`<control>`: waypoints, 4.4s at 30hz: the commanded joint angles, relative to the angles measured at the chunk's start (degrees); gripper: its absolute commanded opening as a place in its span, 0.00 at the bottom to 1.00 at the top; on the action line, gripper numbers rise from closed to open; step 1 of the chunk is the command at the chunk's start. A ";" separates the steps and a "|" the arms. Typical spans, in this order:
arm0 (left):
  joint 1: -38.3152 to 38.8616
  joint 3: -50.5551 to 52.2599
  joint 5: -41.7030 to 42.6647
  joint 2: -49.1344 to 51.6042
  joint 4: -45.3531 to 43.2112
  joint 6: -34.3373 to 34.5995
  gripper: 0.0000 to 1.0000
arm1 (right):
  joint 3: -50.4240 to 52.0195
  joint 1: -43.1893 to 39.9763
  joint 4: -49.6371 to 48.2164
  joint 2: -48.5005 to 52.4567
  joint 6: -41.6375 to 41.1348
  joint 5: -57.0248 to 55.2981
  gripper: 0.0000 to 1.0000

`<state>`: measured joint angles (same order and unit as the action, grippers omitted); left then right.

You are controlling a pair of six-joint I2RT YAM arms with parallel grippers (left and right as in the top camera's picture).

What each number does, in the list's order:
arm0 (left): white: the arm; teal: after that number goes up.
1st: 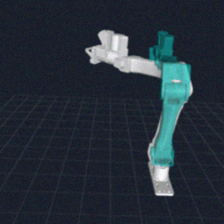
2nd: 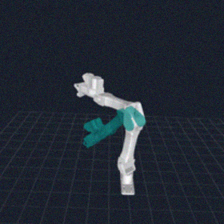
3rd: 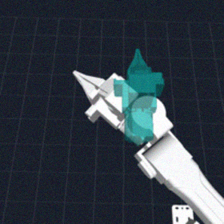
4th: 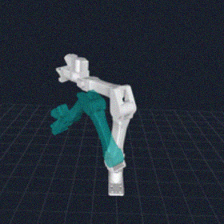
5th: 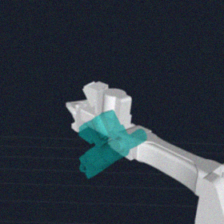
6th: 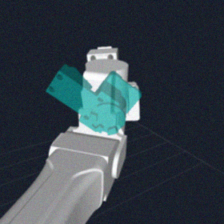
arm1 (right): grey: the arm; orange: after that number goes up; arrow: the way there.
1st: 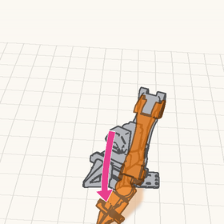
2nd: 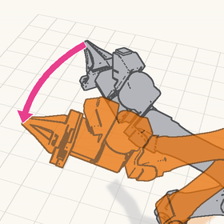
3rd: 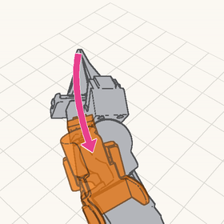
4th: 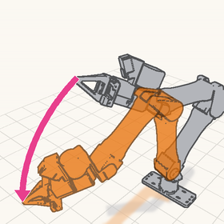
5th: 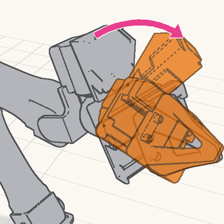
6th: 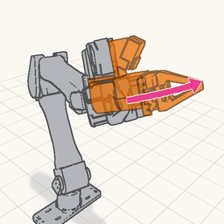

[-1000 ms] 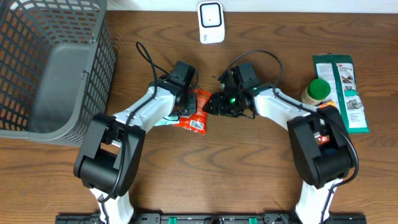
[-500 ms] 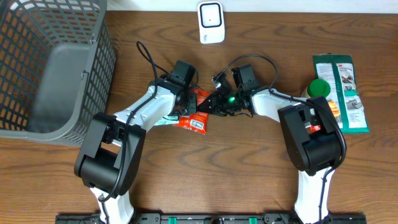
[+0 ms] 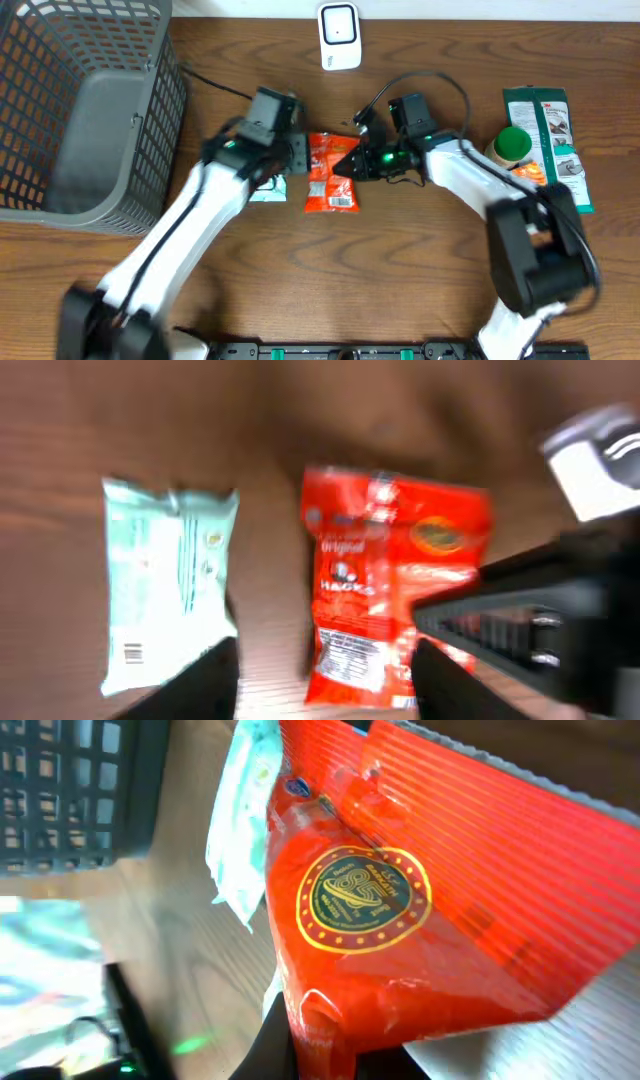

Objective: Scan the item barcode
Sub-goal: 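Lift the red bag with the right gripper toward the scanner, then hold the red bag in front of the scanner with the right gripper, then carry the red bag right and drop it beside the jar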

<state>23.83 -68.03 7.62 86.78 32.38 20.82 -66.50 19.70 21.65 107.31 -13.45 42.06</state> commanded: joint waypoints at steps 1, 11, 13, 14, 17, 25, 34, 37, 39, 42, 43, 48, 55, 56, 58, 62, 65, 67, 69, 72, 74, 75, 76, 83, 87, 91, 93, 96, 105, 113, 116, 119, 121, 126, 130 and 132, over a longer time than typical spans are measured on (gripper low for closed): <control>-2.71 -0.35 -0.37 -9.05 1.11 -0.66 0.62 | -0.09 -0.22 2.80 -7.52 6.43 -9.03 0.01; -16.79 -0.35 -0.76 -16.33 4.48 -0.68 0.70 | -2.25 1.55 6.97 -20.79 13.46 -19.10 0.01; -18.08 -0.35 -0.74 -16.33 4.90 -0.66 0.82 | -4.37 2.12 8.70 -20.79 14.84 -20.31 0.01; -18.27 -0.35 -0.74 -16.33 4.94 -0.66 0.82 | -5.40 2.32 9.57 -20.79 14.82 -21.29 0.01; -18.32 -0.35 -0.74 -16.33 4.92 -0.66 0.82 | -11.67 2.95 15.13 -20.79 17.25 -22.34 0.01; -18.29 -0.35 -0.74 -16.33 4.92 -0.66 0.82 | -37.73 5.75 32.96 -14.19 19.85 -31.71 0.01; -18.29 -0.35 -0.74 -16.33 4.92 -0.66 0.82 | -60.54 10.86 40.94 4.59 35.26 -41.75 0.01; -18.29 -0.35 -0.74 -16.33 4.92 -0.66 0.82 | -60.54 12.79 36.37 8.70 38.93 -48.37 0.01; -18.29 -0.35 -0.74 -16.33 4.92 -0.66 0.82 | -60.54 13.84 32.41 11.37 41.31 -53.37 0.01; -18.29 -0.35 -0.74 -16.33 4.92 -0.66 0.82 | -60.54 14.75 26.34 14.53 45.09 -60.00 0.01; -18.29 -0.35 -0.74 -16.33 4.92 -0.66 0.82 | -60.54 14.95 23.41 15.72 46.99 -63.08 0.01; -18.29 -0.35 -0.74 -16.33 4.92 -0.66 0.82 | -60.54 15.19 3.52 21.79 56.68 -76.17 0.01; -18.29 -0.35 -0.74 -16.33 4.92 -0.66 0.82 | -60.54 14.99 -28.30 33.42 77.83 -81.55 0.01; -18.29 -0.35 -0.74 -16.33 4.92 -0.66 0.82 | -60.54 14.86 -32.57 35.19 81.33 -81.79 0.01; -18.29 -0.35 -0.74 -16.33 4.92 -0.66 0.82 | -60.54 14.58 -41.44 39.26 89.11 -81.81 0.01; -18.29 -0.35 -0.74 -16.33 4.92 -0.66 0.82 | -60.54 13.40 -51.49 44.78 94.71 -81.57 0.01; -18.29 -0.35 -0.74 -16.33 4.92 -0.66 0.82 | -60.54 12.79 -51.52 46.69 90.86 -80.48 0.01; -18.29 -0.35 -0.74 -16.33 4.92 -0.66 0.82 | -60.54 12.79 -50.75 47.32 85.96 -79.89 0.01; -18.29 -0.35 -0.74 -16.33 4.92 -0.66 0.82 | -60.54 12.87 -47.47 47.34 79.78 -79.84 0.01; -18.29 -0.35 -0.74 -16.33 4.92 -0.66 0.82 | -60.54 12.90 -42.73 47.34 70.71 -78.84 0.01; -18.29 -0.35 -0.74 -16.33 4.92 -0.66 0.82 | -60.54 13.00 -41.57 47.34 65.13 -77.66 0.01; -18.29 -0.35 -0.74 -16.33 4.92 -0.66 0.82 | -60.54 13.09 -41.59 47.32 63.54 -77.24 0.01; -18.29 -0.35 -0.74 -16.33 4.92 -0.66 0.82 | -60.57 13.20 -41.62 47.32 62.66 -77.07 0.01; -18.29 -0.35 -0.74 -16.33 4.92 -0.66 0.82 | -60.57 13.22 -42.29 47.21 57.99 -77.22 0.01; -18.29 -0.35 -0.74 -16.33 4.92 -0.66 0.82 | -60.57 13.18 -45.03 46.18 56.72 -78.18 0.01; -18.32 -0.35 -0.74 -16.33 4.92 -0.66 0.82 | -60.57 13.11 -42.64 40.39 51.89 -78.18 0.01; -18.29 -0.35 -0.74 -16.33 4.92 -0.66 0.82 | -60.57 13.11 -36.85 35.36 47.19 -78.16 0.01; -18.29 -0.35 -0.74 -16.33 4.92 -0.66 0.82 | -60.57 13.11 -20.63 24.96 38.80 -76.65 0.01; -18.29 -0.35 -0.74 -16.33 4.92 -0.66 0.82 | -60.57 8.79 24.02 3.04 18.93 -63.49 0.01; -18.29 -0.35 -0.74 -16.33 4.92 -0.66 0.82 | -58.69 -6.25 55.91 0.50 13.09 -37.24 0.01; -18.29 -0.35 -0.76 -16.33 4.92 -0.66 0.82 | -51.69 -10.47 58.60 1.40 13.07 -37.03 0.01; -18.29 -0.35 -0.74 -16.33 4.92 -0.66 0.82 | -39.93 -12.52 51.30 1.49 13.07 -37.07 0.01; -18.32 -0.35 -0.74 -16.33 4.92 -0.66 0.82 | -32.50 -13.73 45.33 1.49 13.09 -37.13 0.01; -18.29 -0.35 -0.74 -16.33 4.92 -0.66 0.82 | -18.01 -15.61 31.91 1.49 16.52 -39.12 0.01; -18.29 -0.35 -0.74 -16.33 4.92 -0.66 0.82 | -14.16 -15.61 27.65 1.49 16.50 -43.76 0.16; -18.29 -0.35 -0.74 -16.33 4.92 -0.66 0.82 | -14.16 -15.63 27.41 1.46 16.52 -43.95 0.46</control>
<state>5.72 -68.05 7.18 70.50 37.23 20.73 -80.88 4.14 49.80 109.38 2.26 0.51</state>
